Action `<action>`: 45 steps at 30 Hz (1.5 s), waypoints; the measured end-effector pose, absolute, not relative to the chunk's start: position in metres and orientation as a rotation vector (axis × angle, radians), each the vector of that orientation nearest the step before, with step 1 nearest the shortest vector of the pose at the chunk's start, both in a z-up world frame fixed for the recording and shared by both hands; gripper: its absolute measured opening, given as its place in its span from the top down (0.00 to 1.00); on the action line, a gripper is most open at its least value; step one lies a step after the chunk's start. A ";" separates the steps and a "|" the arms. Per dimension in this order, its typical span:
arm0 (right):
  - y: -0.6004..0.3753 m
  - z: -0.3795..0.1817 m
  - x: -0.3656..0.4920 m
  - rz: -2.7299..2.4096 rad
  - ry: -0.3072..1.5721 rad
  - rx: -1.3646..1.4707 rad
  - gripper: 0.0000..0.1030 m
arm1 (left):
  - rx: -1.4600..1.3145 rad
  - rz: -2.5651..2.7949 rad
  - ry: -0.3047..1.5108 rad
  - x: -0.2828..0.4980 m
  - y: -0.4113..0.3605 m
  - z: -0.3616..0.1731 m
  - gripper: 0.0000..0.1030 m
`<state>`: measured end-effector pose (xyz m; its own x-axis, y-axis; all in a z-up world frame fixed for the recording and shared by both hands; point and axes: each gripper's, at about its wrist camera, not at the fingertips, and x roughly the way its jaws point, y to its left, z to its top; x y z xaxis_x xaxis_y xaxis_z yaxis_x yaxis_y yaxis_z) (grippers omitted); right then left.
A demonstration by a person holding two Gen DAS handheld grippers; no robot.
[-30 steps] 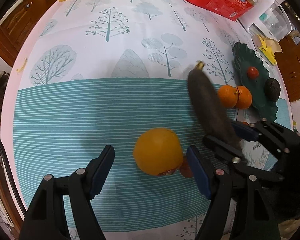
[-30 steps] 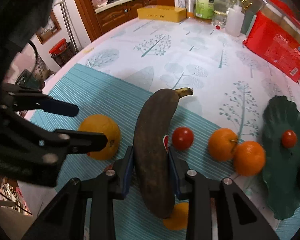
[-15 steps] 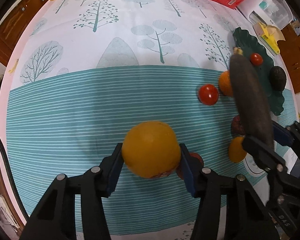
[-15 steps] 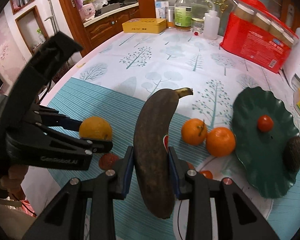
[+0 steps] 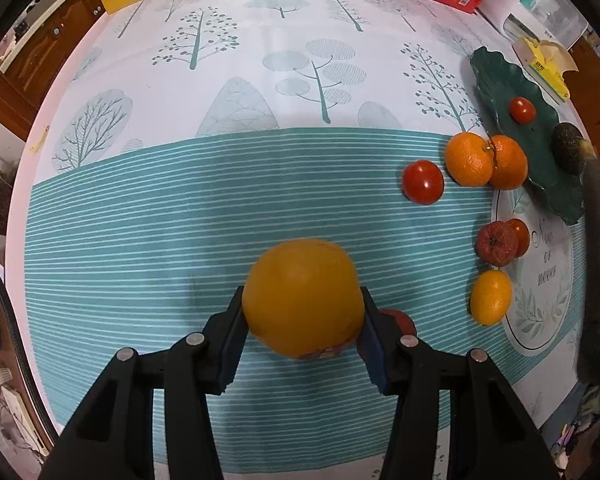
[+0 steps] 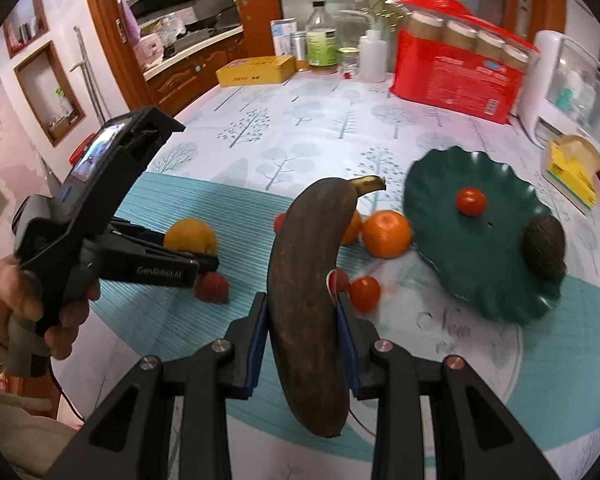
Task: Organize fruits
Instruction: 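Carry the banana and grapefruit with both tools onto the green plate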
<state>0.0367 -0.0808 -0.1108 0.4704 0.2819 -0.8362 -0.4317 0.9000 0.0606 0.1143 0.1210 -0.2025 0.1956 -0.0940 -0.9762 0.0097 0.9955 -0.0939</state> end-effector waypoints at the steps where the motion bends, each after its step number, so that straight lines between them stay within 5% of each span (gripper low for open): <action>1: -0.084 -0.108 0.034 0.433 0.984 -0.164 0.69 | -0.070 -0.070 1.366 0.113 0.120 -0.200 0.53; 25: -0.204 -0.018 0.069 0.249 0.813 -0.069 0.69 | 0.043 -0.273 1.008 0.148 -0.027 -0.019 0.53; 32: -0.229 -0.033 0.116 0.237 0.866 -0.005 0.69 | 0.054 -0.260 1.053 0.188 -0.054 -0.036 0.53; 45: -0.235 -0.117 0.177 0.265 1.042 0.045 0.68 | 0.057 -0.220 1.247 0.247 -0.089 -0.146 0.53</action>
<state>0.1774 -0.2349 -0.1174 0.4754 0.2381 -0.8469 -0.1960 0.9671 0.1619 0.2469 -0.0886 -0.1459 0.3004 -0.1347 -0.9442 0.1971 0.9774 -0.0767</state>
